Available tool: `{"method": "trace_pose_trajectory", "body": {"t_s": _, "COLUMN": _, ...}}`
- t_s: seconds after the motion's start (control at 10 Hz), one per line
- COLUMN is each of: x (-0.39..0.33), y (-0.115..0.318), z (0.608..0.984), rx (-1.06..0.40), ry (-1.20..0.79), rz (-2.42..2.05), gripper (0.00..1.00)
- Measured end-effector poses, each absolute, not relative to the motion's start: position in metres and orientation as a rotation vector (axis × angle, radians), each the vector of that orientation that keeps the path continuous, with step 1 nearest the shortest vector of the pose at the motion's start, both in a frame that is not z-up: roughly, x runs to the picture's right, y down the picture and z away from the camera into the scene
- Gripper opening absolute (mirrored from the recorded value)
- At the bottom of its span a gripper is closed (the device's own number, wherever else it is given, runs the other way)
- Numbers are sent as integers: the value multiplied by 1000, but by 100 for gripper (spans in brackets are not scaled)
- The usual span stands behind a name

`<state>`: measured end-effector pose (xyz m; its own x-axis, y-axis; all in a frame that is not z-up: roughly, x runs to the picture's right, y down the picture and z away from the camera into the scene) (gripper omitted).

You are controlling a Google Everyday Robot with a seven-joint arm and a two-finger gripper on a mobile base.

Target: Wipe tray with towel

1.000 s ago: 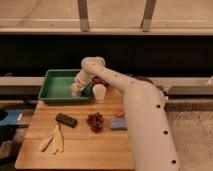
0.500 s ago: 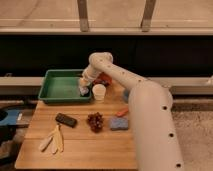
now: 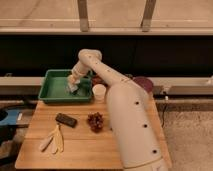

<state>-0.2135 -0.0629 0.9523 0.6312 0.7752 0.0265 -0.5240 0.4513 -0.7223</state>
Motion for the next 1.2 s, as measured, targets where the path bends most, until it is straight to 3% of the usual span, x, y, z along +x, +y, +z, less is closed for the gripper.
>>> {"method": "trace_pose_trajectory", "body": {"t_s": 0.5, "x": -244, "y": -25, "z": 907, "rx": -808, "ry": -446, "rz": 765, "gripper": 0}}
{"method": "trace_pose_trajectory", "body": {"t_s": 0.9, "x": -183, "y": 10, "z": 880, "rx": -809, "ry": -385, "rz": 836, "gripper": 0}}
{"method": "trace_pose_trajectory", "body": {"t_s": 1.2, "x": -144, "y": 0, "z": 886, "rx": -754, "ry": -311, "rz": 873, "gripper": 0}}
